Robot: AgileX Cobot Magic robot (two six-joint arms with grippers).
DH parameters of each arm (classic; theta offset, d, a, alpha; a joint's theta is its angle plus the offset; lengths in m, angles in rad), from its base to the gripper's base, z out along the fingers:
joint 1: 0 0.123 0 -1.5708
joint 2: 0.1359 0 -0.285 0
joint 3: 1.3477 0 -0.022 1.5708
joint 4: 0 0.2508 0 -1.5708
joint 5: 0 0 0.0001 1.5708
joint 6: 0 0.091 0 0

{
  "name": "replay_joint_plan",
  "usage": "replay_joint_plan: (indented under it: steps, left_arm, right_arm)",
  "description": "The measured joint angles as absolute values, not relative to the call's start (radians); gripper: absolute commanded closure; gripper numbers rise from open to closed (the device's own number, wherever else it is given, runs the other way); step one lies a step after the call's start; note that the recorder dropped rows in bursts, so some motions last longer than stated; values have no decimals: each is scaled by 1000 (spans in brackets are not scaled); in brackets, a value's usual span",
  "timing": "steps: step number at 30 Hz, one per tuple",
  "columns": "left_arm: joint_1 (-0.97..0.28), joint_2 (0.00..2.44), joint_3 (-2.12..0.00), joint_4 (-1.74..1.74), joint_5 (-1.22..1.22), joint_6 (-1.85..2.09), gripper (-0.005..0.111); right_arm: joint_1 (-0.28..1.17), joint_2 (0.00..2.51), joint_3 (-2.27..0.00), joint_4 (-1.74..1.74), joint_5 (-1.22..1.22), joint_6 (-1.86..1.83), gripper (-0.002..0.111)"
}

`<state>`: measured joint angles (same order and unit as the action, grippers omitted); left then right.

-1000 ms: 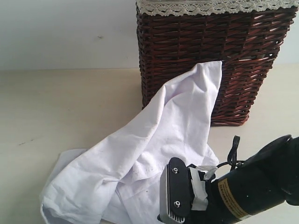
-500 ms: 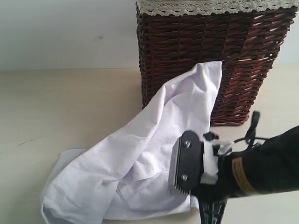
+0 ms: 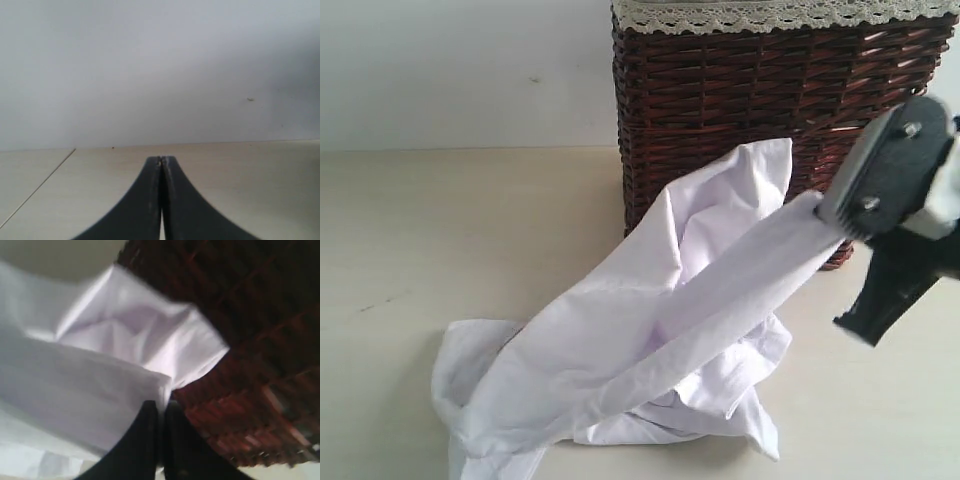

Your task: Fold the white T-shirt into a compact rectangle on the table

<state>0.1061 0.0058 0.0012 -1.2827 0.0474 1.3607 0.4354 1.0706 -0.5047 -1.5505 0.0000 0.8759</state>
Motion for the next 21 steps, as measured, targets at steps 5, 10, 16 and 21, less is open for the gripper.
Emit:
replay_joint_plan:
  steps: [5, 10, 16, 21]
  left_arm:
    - [106, 6, 1, -1283, 47, 1361, 107]
    - [106, 6, 1, -1283, 47, 1361, 107]
    - [106, 6, 1, -1283, 47, 1361, 107]
    - [106, 6, 1, -1283, 47, 1361, 107]
  right_arm:
    - [380, 797, -505, -1547, -193, 881, 108]
    - [377, 663, -505, -1556, -252, 1065, 108]
    - [377, 543, -505, -1703, -273, 1282, 108]
    - [377, 464, -505, -1738, -279, 1341, 108]
